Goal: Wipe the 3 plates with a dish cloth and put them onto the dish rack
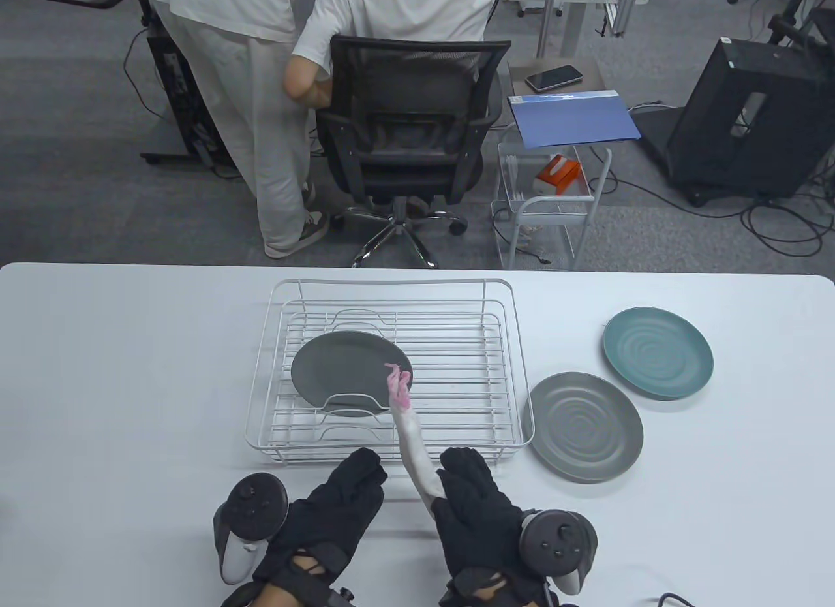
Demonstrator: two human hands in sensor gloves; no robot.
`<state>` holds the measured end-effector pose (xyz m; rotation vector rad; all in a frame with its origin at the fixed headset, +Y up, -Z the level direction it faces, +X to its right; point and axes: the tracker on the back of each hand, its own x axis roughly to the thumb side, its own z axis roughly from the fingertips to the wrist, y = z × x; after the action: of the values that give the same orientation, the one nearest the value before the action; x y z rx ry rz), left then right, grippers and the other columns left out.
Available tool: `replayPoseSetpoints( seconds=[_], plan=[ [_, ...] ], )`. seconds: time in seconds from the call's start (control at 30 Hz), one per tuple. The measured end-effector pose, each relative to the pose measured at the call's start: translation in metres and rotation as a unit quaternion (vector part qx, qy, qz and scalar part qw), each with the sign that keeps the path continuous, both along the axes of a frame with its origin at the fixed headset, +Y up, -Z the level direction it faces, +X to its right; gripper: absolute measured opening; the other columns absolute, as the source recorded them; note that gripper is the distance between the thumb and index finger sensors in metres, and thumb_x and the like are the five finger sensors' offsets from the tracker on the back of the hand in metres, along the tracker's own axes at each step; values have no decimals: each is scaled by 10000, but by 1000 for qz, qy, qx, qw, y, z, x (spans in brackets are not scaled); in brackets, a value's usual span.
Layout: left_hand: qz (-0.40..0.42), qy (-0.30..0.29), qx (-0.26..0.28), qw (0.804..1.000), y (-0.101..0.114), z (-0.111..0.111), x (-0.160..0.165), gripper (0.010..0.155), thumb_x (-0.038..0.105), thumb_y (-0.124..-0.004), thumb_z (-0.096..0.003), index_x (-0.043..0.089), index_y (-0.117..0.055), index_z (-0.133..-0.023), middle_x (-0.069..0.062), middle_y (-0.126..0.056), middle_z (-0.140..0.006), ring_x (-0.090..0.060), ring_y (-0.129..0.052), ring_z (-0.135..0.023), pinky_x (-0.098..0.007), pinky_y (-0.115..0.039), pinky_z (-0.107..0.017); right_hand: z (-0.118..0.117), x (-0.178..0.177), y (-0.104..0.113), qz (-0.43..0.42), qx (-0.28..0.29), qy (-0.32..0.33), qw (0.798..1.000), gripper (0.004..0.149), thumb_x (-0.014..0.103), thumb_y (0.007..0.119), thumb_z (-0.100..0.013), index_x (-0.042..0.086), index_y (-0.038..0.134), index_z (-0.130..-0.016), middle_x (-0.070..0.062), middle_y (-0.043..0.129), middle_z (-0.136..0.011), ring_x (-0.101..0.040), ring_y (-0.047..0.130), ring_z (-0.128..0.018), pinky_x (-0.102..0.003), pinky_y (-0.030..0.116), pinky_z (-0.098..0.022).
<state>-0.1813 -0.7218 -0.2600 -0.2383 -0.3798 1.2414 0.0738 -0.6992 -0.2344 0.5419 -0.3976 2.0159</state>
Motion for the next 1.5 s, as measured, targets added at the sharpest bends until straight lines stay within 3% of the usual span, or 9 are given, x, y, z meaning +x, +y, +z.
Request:
replayPoseSetpoints(
  seconds=[0.2,0.3,0.37,0.5,0.6,0.7,0.9,1.2,1.5],
  plan=[
    [86,-43,-23,995,-3,1,6,926,728,-826,-494,183,-389,-1103,-203,-653,-1100,-438,-860,-918,-612,-646,-680,15,-35,12,178,104,-7,979,521,360,783,-464,10,774,-850,-249,581,-963,-499,438,-874,-640,408,-611],
    [83,-36,0,996,2,2,3,756,583,-814,-554,191,-454,-1092,-203,-698,-1075,-415,-909,-890,-593,-685,-674,20,-45,13,219,131,-15,967,546,385,790,-457,22,751,-863,-241,574,-970,-490,447,-879,-634,419,-615],
    [88,-20,4,996,2,0,-2,590,476,-696,-592,188,-520,-1075,-192,-765,-1037,-398,-964,-836,-574,-724,-648,19,-41,13,202,116,-1,973,607,461,796,-454,38,731,-884,-230,559,-983,-485,437,-888,-633,412,-620],
    [122,12,-3,992,4,-1,-13,547,426,-671,-593,162,-554,-1058,-188,-825,-991,-383,-1013,-773,-561,-757,-617,9,-10,10,114,62,2,992,728,591,778,-439,55,692,-923,-245,562,-984,-500,458,-887,-642,417,-619],
    [119,36,15,992,8,-1,-20,538,406,-677,-586,146,-573,-1046,-183,-856,-965,-362,-1047,-735,-546,-788,-596,-2,32,6,48,19,-63,997,701,551,786,-451,37,694,-919,-264,584,-967,-513,496,-871,-651,431,-611],
    [134,41,15,990,10,-2,-25,532,397,-685,-581,146,-586,-1040,-183,-865,-959,-362,-1056,-723,-545,-794,-590,-16,83,-2,19,-60,-180,982,665,487,782,-469,14,671,-923,-286,569,-959,-524,495,-860,-658,425,-600],
    [135,55,12,989,9,-5,-30,532,389,-692,-576,151,-589,-1040,-184,-867,-957,-360,-1060,-718,-543,-797,-588,-36,160,-33,24,-248,-358,900,694,471,759,-498,-4,549,-958,-303,453,-978,-540,393,-863,-665,366,-590],
    [154,49,14,987,12,-5,-32,528,397,-707,-574,164,-608,-1037,-171,-893,-940,-343,-1075,-700,-532,-809,-579,-73,206,-85,106,-456,-442,765,784,488,767,-491,-25,404,-959,-296,279,-989,-534,213,-870,-659,256,-598],
    [174,38,13,984,16,-1,-31,532,389,-712,-572,152,-610,-1036,-188,-893,-933,-360,-1069,-691,-543,-802,-569,-95,224,-93,120,-478,-483,724,724,495,856,-434,-41,565,-823,-257,205,-997,-508,184,-876,-641,235,-605]
  ],
)
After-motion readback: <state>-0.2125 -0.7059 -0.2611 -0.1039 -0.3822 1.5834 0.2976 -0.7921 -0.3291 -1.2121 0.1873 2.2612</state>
